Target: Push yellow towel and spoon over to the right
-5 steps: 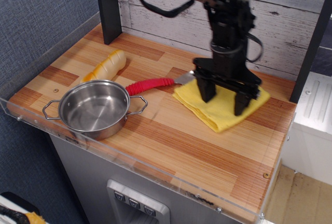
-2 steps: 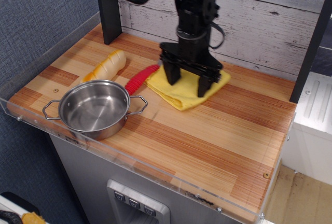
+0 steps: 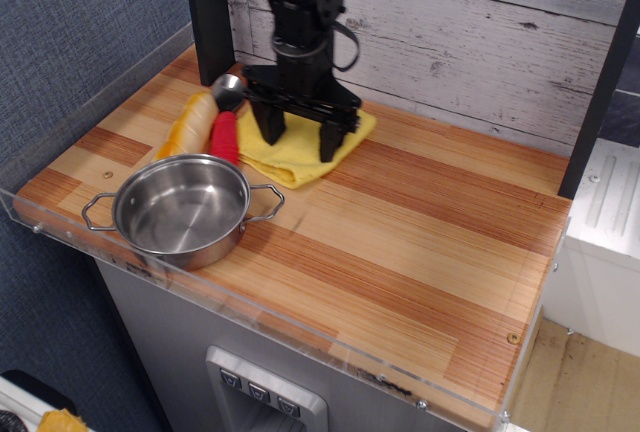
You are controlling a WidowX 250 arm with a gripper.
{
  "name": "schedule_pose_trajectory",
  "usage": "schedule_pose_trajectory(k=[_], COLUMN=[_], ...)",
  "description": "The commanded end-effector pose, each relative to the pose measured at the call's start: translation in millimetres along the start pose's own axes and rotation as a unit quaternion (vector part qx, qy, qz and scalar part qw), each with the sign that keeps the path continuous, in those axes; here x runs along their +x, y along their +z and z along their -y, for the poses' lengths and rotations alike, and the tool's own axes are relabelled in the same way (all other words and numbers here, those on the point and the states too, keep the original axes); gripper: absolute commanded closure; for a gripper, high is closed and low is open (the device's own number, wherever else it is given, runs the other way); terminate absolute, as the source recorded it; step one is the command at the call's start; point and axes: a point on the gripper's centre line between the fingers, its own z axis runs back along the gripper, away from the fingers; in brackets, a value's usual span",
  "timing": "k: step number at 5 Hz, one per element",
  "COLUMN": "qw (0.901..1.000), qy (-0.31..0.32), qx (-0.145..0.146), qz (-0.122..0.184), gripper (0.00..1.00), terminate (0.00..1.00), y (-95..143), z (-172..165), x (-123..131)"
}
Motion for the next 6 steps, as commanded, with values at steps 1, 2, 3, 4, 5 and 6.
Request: schedule_pose_trajectory(k=[1,2,3,4,5,6], qw=[0.9997,1.0,0.9989,0.9921,0.9697,0.9488], qy=[0.017,0.008,-0.015,-0.018,-0.031,-0.039], qx=[0.005,0.004,-0.024,-0.038,-0.034,-0.029], qz=[-0.018,-0.005,0.039,0.118,0.24,0.312], gripper=[0.0,0.0,0.0,0.0,0.0,0.0], terminate=[0.0,0.0,0.0,0.0,0.0,0.0], y=[-9.9,-8.0,0.1,38.3,84.6,133.9], z=[-23.5,-18.7,-14.2,-17.6,-18.8,-23.5], x=[-18.5,-19.2,-15.2,-5.6,1.9,-0.2])
